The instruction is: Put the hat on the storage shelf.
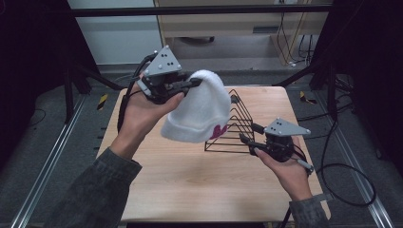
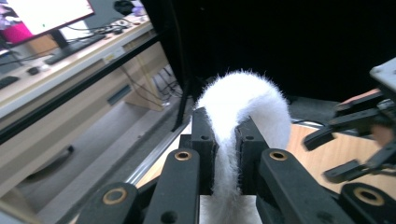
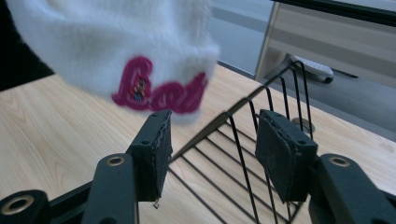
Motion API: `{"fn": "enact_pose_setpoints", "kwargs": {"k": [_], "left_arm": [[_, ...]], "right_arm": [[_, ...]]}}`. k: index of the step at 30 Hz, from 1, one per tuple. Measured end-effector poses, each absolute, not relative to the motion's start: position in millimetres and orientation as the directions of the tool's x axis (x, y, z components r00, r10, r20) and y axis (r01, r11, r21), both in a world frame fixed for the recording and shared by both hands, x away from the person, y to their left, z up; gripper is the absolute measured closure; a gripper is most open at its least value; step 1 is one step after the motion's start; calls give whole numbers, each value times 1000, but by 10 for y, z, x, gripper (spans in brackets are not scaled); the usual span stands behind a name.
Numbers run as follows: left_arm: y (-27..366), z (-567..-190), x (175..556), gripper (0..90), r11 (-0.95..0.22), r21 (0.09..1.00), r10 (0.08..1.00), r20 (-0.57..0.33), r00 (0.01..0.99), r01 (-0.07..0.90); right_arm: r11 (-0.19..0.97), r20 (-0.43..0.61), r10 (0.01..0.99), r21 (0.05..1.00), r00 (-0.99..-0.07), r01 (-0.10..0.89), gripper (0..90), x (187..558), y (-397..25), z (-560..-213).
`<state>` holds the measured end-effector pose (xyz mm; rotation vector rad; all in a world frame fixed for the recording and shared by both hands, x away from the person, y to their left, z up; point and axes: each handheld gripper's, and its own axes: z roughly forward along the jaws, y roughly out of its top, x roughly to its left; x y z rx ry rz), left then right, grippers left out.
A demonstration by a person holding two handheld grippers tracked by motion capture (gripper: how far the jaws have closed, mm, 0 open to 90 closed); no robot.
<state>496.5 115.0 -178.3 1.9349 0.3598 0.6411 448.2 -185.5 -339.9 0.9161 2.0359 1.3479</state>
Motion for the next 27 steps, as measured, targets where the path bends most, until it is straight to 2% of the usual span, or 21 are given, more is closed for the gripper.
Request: {"fn": "enact_pose_setpoints", "kwargs": {"k": [5,15,27], "left_arm": [[1026,-1750,5047,814,-420,907,498,264,826,-36],[898,-1725,5038,814,-423,904,473,282,834,-66],[951,-1649,4957,814,-389,918,467,266,844,-74]], "right_arm": [[255,-35,765,933,-643,253,438,4591,-1787,-3379],[271,-55,766,931,-640,243,377,4618,-1785,-3340],[259,-18,740,930,-673,260,352,4697,-1791,-3262]]}}
